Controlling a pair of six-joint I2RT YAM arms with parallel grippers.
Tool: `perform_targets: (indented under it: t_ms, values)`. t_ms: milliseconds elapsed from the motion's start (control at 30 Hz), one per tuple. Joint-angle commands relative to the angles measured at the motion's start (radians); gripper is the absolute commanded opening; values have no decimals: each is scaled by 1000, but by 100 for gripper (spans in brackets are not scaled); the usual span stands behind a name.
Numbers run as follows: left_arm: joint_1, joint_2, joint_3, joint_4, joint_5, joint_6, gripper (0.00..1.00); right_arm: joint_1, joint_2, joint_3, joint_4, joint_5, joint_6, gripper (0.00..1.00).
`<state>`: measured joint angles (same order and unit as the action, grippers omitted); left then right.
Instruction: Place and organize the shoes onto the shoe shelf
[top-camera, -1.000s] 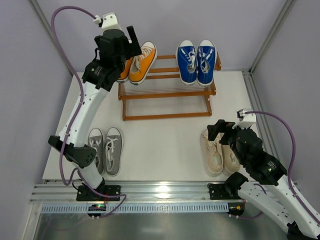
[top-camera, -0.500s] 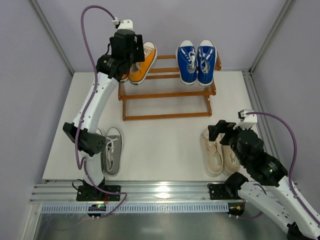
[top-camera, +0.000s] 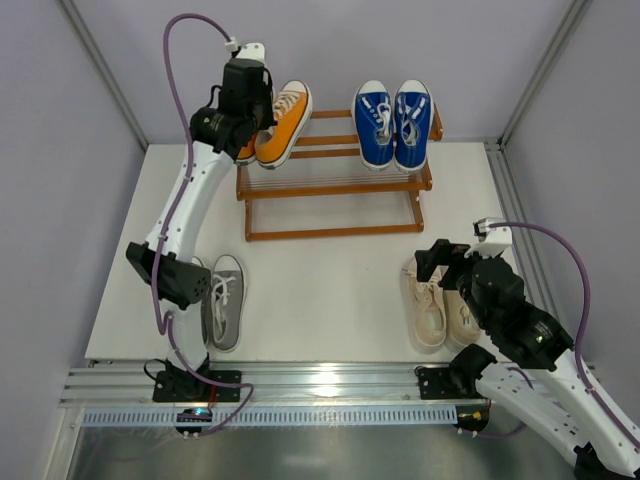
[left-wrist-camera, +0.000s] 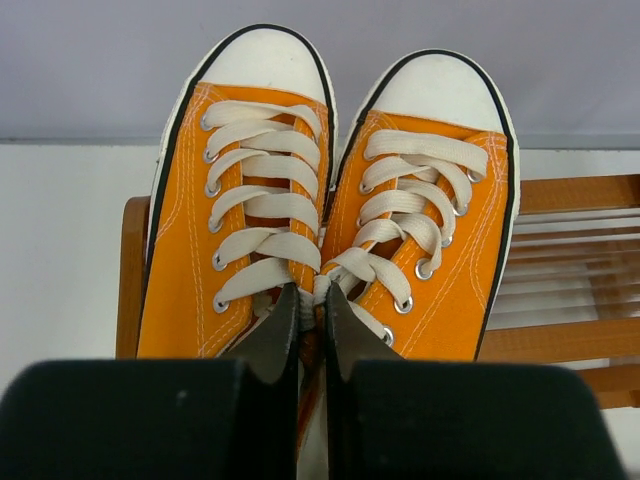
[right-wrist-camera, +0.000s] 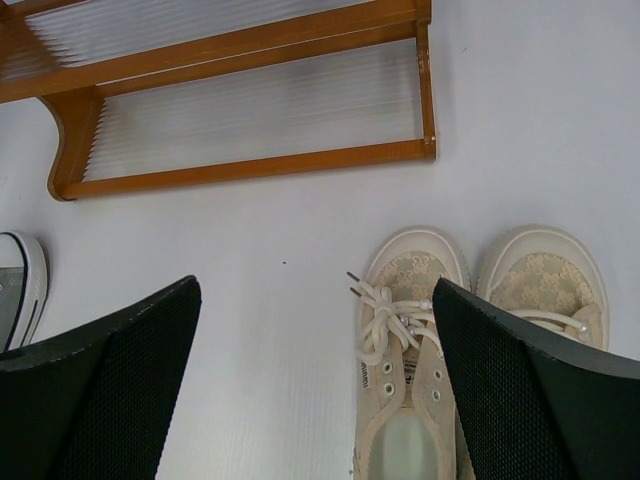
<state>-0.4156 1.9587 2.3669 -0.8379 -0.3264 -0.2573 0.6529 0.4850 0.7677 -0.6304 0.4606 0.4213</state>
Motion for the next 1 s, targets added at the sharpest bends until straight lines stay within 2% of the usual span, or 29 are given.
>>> perform_targets:
  t_ms: [0, 400, 967]
  values:
    - [12, 19, 23, -41, -11, 0, 0, 5, 7, 7, 14, 18, -6, 99]
    - [12, -61, -87, 52, -140, -213, 0, 4, 4, 7, 15, 18, -6, 99]
    - [-60, -49, -67, 60, -290, -392, 0, 5, -10, 12, 6, 10, -9, 99]
